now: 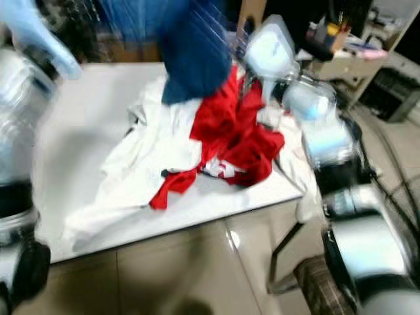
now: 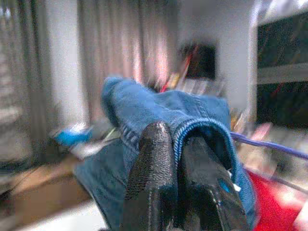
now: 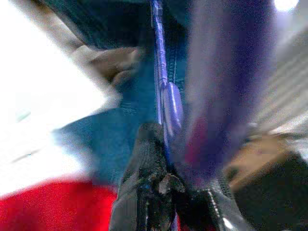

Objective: Hang hanger

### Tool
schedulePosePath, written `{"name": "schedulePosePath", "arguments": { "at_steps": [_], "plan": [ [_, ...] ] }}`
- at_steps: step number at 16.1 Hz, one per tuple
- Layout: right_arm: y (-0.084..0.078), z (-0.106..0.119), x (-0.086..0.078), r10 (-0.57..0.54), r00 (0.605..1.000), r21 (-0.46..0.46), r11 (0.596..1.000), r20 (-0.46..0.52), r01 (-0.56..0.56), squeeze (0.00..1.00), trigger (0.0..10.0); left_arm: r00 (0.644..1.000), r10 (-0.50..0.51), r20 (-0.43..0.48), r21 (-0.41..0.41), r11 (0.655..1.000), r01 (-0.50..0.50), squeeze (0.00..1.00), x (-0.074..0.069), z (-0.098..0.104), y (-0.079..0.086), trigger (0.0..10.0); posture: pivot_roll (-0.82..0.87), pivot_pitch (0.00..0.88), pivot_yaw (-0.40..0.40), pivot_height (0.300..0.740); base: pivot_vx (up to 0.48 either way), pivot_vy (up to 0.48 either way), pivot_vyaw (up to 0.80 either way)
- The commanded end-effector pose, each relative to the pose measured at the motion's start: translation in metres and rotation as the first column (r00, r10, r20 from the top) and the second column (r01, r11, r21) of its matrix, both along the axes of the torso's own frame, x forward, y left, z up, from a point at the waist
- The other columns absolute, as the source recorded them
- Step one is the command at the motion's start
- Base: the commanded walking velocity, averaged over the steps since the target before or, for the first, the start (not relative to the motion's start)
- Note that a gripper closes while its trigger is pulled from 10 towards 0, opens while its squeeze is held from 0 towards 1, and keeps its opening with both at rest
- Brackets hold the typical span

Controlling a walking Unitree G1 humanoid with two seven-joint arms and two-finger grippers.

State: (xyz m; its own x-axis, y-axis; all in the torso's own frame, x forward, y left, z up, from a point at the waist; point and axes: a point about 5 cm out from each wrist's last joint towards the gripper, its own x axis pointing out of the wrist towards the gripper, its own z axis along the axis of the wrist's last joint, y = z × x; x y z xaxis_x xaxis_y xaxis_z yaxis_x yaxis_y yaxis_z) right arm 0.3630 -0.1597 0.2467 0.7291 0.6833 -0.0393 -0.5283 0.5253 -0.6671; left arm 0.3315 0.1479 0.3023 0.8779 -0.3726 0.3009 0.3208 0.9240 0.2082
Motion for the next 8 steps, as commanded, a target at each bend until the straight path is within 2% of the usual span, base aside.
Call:
{"name": "schedulePosePath", "arguments": {
  "at_steps": [1, 2, 3, 4, 5, 6, 8],
  "plan": [
    [-0.001, -0.022, -0.019, 0.138, 0.976, -0.066, 0.986, -0.17, -0.151, 0.0, 10.0, 0.991, 0.028, -0.132, 0.1, 0.995, -0.015, 0.0, 0.004, -0.042, -0.019, 10.0, 0.03, 0.0, -0.06, 0.74, 0.0, 0.0, 0.0],
    [-0.004, -0.031, -0.037, 0.201, 0.944, -0.099, 0.967, -0.261, -0.233, 0.0, 10.0, 0.978, 0.065, -0.199, 0.139, 0.99, -0.037, 0.0, 0.003, -0.064, -0.018, 10.0, 0.02, 0.0, -0.054, 0.74, 0.0, 0.0, 0.0],
    [-0.014, -0.038, -0.069, 0.256, 0.884, -0.146, 0.931, -0.392, -0.335, 0.0, 10.0, 0.938, 0.136, -0.319, 0.249, 0.967, -0.055, 0.0, 0.002, -0.101, -0.011, 10.0, 0.01, 0.0, -0.047, 0.74, 0.0, 0.0, 0.0],
    [-0.016, -0.037, -0.075, 0.263, 0.871, -0.149, 0.925, -0.414, -0.351, 0.0, 10.0, 0.93, 0.139, -0.339, 0.262, 0.964, -0.049, 0.0, 0.001, -0.107, -0.009, 10.0, 0.01, 0.0, -0.044, 0.74, 0.0, 0.0, 0.0],
    [-0.024, -0.031, -0.088, 0.271, 0.852, -0.155, 0.915, -0.448, -0.373, 0.0, 10.0, 0.918, 0.175, -0.357, 0.28, 0.957, -0.074, 0.2, 0.001, -0.112, -0.001, 10.0, 0.0, 0.0, -0.037, 0.74, 0.0, 0.0, 0.0],
    [-0.031, -0.022, -0.098, 0.275, 0.84, -0.157, 0.909, -0.467, -0.385, 0.0, 10.0, 0.913, 0.196, -0.357, 0.303, 0.949, -0.085, 1.0, 0.003, -0.113, 0.005, 10.0, 0.0, 0.0, -0.034, 0.74, 0.0, 0.0, 0.0],
    [-0.038, -0.015, -0.107, 0.267, 0.836, -0.161, 0.909, -0.48, -0.383, 0.0, 10.0, 0.915, 0.207, -0.346, 0.332, 0.939, -0.087, 1.0, 0.005, -0.112, 0.01, 10.0, 0.0, 0.0, -0.033, 0.74, 0.0, 0.0, 0.0]
  ]
}}
